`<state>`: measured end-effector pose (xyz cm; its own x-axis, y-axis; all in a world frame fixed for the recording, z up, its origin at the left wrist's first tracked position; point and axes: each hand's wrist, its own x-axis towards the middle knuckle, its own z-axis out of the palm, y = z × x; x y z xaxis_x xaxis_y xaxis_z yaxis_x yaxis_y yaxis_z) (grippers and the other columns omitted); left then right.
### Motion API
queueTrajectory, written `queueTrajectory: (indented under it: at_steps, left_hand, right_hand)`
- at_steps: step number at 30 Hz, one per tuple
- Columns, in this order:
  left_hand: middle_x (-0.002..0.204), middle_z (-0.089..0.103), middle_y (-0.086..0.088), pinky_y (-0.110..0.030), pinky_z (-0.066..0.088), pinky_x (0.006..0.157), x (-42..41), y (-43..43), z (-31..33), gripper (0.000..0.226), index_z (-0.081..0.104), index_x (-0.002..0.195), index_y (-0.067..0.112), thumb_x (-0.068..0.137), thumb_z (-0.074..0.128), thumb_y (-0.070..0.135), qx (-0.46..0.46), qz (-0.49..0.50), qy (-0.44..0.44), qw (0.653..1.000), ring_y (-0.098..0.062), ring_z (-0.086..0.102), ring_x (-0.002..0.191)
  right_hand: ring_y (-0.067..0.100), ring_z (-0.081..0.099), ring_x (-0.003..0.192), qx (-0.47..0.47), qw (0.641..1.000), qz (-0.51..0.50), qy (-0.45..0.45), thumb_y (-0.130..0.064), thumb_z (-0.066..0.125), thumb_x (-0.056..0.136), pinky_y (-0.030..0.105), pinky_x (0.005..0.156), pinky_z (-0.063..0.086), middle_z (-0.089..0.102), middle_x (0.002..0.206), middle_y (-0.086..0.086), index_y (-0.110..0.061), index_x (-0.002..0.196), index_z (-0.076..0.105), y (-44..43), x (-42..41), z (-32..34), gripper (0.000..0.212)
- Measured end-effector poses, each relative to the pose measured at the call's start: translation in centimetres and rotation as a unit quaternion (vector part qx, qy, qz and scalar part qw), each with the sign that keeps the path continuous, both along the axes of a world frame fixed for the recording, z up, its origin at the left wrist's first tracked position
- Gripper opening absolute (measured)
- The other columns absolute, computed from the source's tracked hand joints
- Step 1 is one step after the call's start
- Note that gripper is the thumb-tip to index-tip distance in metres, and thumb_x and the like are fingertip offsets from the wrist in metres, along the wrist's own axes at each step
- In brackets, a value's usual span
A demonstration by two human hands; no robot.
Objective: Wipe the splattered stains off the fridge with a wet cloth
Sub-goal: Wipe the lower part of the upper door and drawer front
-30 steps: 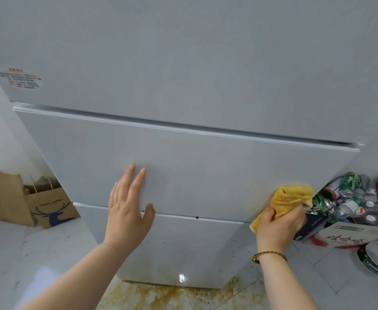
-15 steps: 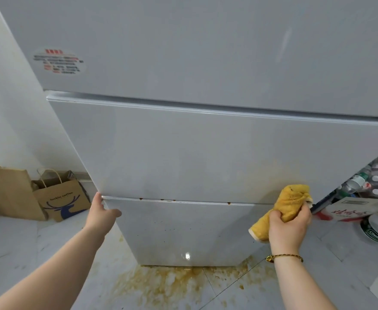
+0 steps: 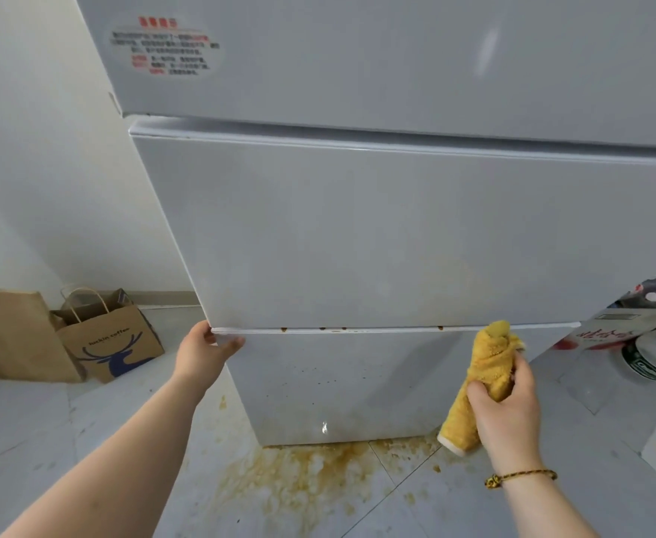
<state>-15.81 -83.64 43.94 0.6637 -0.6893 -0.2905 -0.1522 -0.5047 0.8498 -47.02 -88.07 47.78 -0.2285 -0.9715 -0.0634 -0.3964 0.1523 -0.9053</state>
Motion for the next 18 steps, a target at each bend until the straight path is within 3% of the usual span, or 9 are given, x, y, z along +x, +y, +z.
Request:
queueTrajectory:
  at_steps: [3, 6, 10, 14, 16, 18]
  left_hand:
    - [0.105, 0.062, -0.013, -0.035, 0.041, 0.079, 0.8, 0.2, -0.3, 0.029, 0.058, 0.108, 0.004, 0.081, 0.066, 0.013, 0.011, -0.015, -0.025, 1.000, -0.031, 0.055, 0.099]
    - [0.102, 0.063, -0.011, -0.035, 0.042, 0.080, 1.2, 0.1, -0.3, 0.027, 0.060, 0.105, 0.005, 0.081, 0.068, 0.013, 0.016, -0.018, -0.022, 0.999, -0.030, 0.056, 0.098]
    - [0.088, 0.059, -0.007, -0.030, 0.038, 0.070, 0.7, 1.6, 0.2, 0.019, 0.057, 0.091, 0.010, 0.078, 0.071, 0.012, 0.019, -0.036, -0.034, 0.999, -0.027, 0.054, 0.086]
    - [0.074, 0.057, -0.001, -0.023, 0.035, 0.056, -0.6, 5.0, -0.1, 0.023, 0.053, 0.072, 0.021, 0.073, 0.075, 0.012, 0.023, -0.059, -0.054, 0.997, -0.021, 0.051, 0.075]
    - [0.070, 0.054, 0.001, -0.020, 0.033, 0.053, -1.0, 5.8, -0.4, 0.020, 0.055, 0.077, 0.017, 0.073, 0.075, 0.014, 0.022, -0.061, -0.065, 0.996, -0.017, 0.047, 0.068]
    - [0.073, 0.054, -0.001, -0.019, 0.034, 0.053, -1.3, 6.0, -0.4, 0.022, 0.056, 0.085, 0.012, 0.074, 0.074, 0.016, 0.025, -0.061, -0.076, 0.995, -0.017, 0.047, 0.068]
  right_hand:
    - [0.028, 0.047, 0.117, -0.019, 0.999, 0.027, 0.029, -0.004, 0.059, 0.077, 0.028, 0.092, 0.035, 0.046, 0.130, 0.014, -0.008, 0.133, 0.042, 1.2, 2.5, -0.7, 0.058]
    - [0.026, 0.046, 0.117, -0.037, 0.996, 0.070, 0.052, 0.006, 0.059, 0.077, 0.015, 0.087, 0.029, 0.045, 0.129, 0.013, -0.006, 0.131, 0.044, 2.0, 5.5, -1.3, 0.058]
    - [0.030, 0.050, 0.116, -0.111, 0.978, 0.150, 0.094, 0.008, 0.060, 0.073, 0.013, 0.091, 0.030, 0.052, 0.126, 0.014, -0.003, 0.128, 0.047, 2.8, 10.2, -2.5, 0.058]
    - [0.020, 0.056, 0.100, -0.236, 0.919, 0.251, 0.194, 0.004, 0.069, 0.053, 0.025, 0.084, 0.049, 0.062, 0.115, 0.012, -0.016, 0.117, 0.046, 3.8, 15.0, -3.2, 0.071]
    - [0.018, 0.062, 0.087, -0.256, 0.872, 0.309, 0.280, -0.006, 0.080, 0.041, 0.027, 0.070, 0.054, 0.065, 0.112, 0.005, -0.020, 0.111, 0.047, 5.0, 16.8, -3.7, 0.079]
    - [0.016, 0.057, 0.087, -0.262, 0.843, 0.326, 0.339, -0.017, 0.081, 0.038, 0.025, 0.068, 0.051, 0.065, 0.111, -0.001, -0.025, 0.108, 0.048, 5.6, 17.6, -4.4, 0.077]
